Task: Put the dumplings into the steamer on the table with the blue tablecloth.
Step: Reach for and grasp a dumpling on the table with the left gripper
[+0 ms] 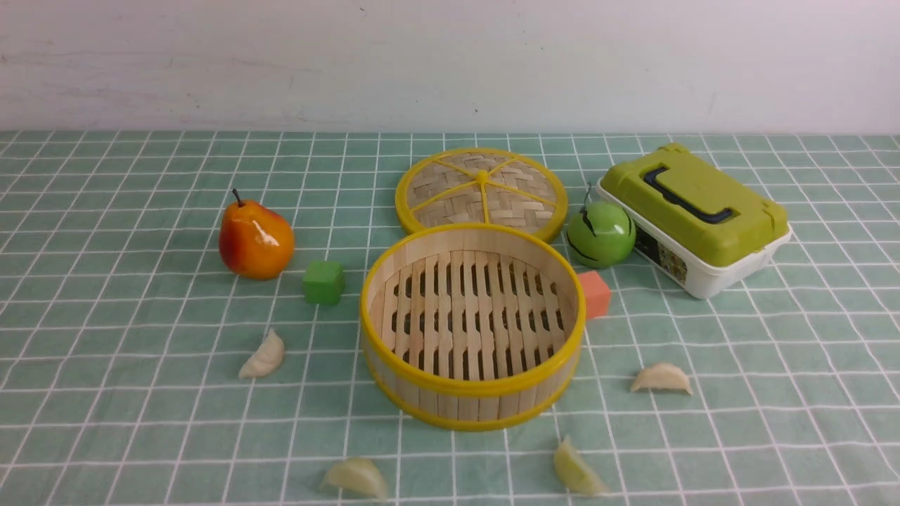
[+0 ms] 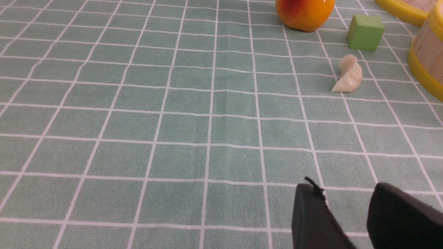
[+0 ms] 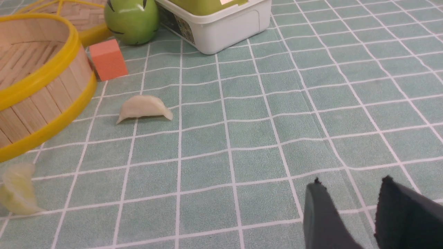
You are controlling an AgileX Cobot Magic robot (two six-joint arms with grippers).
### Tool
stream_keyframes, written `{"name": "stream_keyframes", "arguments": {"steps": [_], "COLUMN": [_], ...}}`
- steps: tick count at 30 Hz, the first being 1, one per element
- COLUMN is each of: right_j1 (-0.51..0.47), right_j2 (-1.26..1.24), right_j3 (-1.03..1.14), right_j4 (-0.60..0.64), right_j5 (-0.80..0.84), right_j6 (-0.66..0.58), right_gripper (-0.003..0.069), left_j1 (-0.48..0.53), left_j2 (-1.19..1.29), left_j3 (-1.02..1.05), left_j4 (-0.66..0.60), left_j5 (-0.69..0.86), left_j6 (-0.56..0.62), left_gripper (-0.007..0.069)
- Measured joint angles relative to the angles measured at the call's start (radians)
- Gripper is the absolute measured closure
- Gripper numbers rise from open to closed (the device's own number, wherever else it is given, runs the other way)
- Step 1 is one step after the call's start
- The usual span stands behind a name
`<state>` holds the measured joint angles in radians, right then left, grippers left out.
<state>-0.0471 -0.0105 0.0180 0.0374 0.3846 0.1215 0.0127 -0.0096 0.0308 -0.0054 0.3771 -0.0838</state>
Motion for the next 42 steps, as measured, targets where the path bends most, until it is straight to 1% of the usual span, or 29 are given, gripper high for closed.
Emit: {"name": "stream_keyframes", "arguments": {"steps": [27,34,42], "right_j1": [0.0,0.0,0.0], "right_j2": [0.0,0.0,0.0], "right_j3": [0.0,0.0,0.0], "right_j4": [0.0,-0.048,-0.054], "right_j5": [0.0,-0.002,-0.006], "right_j6": [0.0,0.0,0.0], "right_gripper": [0.0419,0.0419,0.0419], "left_j1": [0.0,0.0,0.0], "left_j2": [0.0,0.0,0.0], "left_j3": [0.0,0.0,0.0], "left_j4": [0.0,0.0,0.0], "left_j5": [0.004,0.007,0.007], "left_j6": [0.0,0.0,0.0], "left_gripper": [0.0387,0.0387,0.0387]}}
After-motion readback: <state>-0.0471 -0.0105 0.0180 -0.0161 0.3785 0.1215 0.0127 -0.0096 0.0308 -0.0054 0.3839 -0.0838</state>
